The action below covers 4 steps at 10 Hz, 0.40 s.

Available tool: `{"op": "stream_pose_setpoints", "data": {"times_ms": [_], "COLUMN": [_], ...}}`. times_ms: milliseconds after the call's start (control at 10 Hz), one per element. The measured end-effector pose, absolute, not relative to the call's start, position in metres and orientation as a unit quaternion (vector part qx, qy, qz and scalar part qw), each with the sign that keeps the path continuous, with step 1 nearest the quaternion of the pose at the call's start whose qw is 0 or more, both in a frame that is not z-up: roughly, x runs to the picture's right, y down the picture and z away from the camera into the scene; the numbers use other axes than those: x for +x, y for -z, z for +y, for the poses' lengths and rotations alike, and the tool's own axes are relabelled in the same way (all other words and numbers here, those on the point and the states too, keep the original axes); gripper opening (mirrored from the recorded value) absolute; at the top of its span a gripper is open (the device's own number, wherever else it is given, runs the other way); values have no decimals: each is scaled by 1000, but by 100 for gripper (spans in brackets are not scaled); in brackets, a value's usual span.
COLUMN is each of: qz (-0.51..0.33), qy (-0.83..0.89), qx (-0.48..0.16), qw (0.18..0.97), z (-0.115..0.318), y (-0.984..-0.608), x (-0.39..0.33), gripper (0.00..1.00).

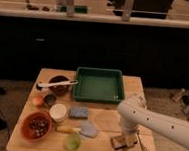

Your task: Wipe table surface with eraser

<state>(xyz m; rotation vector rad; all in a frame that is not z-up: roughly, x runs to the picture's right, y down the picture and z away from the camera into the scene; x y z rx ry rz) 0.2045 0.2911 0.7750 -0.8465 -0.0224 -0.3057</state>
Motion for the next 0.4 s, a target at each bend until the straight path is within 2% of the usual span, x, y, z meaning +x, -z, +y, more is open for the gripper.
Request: {"op": "stream_pose_setpoints", "data": {"times_ms": [400], "qz": [-35], "qy": [159], "qx": [-393], "qw": [905], "z": [283], "y": [-781], "x": [169], "gripper": [4]}}
